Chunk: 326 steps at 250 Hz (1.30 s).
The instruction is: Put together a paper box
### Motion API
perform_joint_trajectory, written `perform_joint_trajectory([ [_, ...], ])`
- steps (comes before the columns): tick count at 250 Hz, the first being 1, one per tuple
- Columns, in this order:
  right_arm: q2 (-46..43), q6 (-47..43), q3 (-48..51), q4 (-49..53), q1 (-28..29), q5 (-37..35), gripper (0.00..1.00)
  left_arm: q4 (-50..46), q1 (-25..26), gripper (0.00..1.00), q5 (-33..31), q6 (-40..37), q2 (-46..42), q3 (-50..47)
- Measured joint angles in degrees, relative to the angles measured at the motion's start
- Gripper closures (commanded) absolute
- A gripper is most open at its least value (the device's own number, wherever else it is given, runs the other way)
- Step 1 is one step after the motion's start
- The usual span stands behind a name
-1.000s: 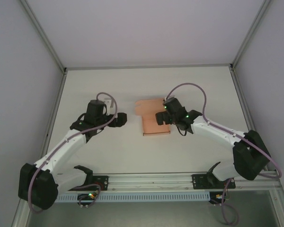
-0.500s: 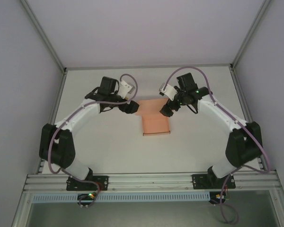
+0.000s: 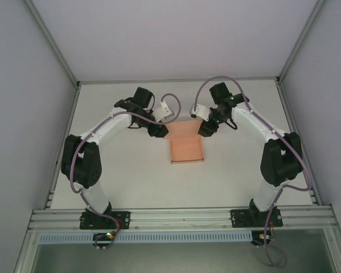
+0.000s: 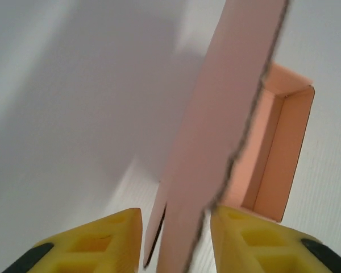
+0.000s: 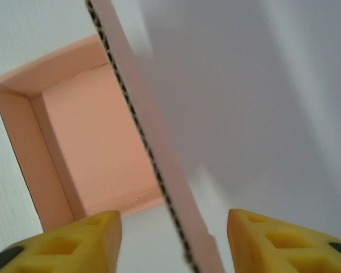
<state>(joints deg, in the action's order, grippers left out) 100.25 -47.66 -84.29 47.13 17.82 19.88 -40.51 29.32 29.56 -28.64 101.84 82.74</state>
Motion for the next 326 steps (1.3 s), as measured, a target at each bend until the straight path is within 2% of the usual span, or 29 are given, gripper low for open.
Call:
perform_joint_trajectory([
  [48,0.4,-0.4,-1.2,3.1,0.0,-0.6,0.59,-1.1,0.7,1.0,-1.7,-1.6,0.6,0.6],
  [60,0.8,-0.5,-1.7,3.7,0.0,-1.0,0.62,-1.2,0.7,1.0,-2.0,-1.8,0.6,0.7],
  [93,1.6,-0.8,-2.7,5.7,0.0,-1.4,0.63,-1.0,1.3,1.0,-3.4,-2.2,0.5,0.7],
  [133,2.5,-1.5,-4.1,7.6,0.0,-1.5,0.81,-0.7,2.6,1.0,-5.5,-3.0,-0.4,0.6],
  [206,3.0,-1.7,-4.5,9.9,0.0,-3.1,0.83,3.5,3.3,1.0,-9.2,-2.6,-2.6,-2.5],
  [248,3.0,-1.6,-4.5,10.2,-0.1,-3.1,0.9,5.3,3.3,1.0,-10.0,-1.5,-3.7,-3.7],
  [279,3.0,-1.5,-4.5,10.3,0.0,-2.7,0.99,7.4,3.3,1.0,-10.9,0.3,-4.9,-5.4],
  [326,2.9,5.3,-4.2,7.3,0.0,-3.1,1.0,13.4,4.7,1.0,-15.6,6.6,-6.0,-8.1],
])
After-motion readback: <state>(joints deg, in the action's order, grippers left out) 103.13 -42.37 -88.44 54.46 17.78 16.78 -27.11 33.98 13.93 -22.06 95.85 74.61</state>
